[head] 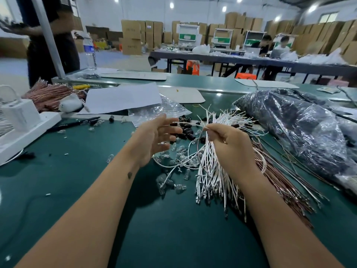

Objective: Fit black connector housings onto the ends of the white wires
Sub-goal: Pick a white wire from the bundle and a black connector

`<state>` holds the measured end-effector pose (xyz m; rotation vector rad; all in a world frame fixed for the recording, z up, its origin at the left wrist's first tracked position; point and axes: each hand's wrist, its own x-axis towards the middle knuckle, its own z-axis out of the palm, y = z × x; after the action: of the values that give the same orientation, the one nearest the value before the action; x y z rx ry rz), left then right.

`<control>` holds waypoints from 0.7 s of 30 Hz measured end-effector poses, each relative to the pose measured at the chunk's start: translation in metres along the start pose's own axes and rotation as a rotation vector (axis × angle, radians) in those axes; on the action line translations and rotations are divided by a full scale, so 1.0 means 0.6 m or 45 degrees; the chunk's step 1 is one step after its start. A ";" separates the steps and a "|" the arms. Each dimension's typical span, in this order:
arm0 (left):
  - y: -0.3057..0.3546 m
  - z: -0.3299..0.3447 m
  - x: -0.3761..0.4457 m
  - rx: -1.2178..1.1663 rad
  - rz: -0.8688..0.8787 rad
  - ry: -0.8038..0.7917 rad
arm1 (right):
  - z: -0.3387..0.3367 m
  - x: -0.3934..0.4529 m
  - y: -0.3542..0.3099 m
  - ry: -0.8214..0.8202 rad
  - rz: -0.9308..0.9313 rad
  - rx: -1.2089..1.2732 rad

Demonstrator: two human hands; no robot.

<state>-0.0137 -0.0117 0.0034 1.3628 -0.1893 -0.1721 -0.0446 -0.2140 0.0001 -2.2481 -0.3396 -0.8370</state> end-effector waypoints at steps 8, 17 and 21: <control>-0.010 0.007 0.000 0.508 0.382 0.282 | -0.001 -0.001 -0.006 -0.149 -0.132 -0.225; -0.032 0.035 0.013 0.633 0.678 0.464 | 0.014 0.000 -0.018 -0.190 -0.027 -0.352; -0.046 0.011 0.042 1.157 0.365 0.601 | 0.010 0.001 -0.007 -0.127 0.093 -0.210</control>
<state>0.0091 -0.0291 -0.0213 2.2057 -0.0558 0.5411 -0.0433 -0.2070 -0.0005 -2.4456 -0.2403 -0.7396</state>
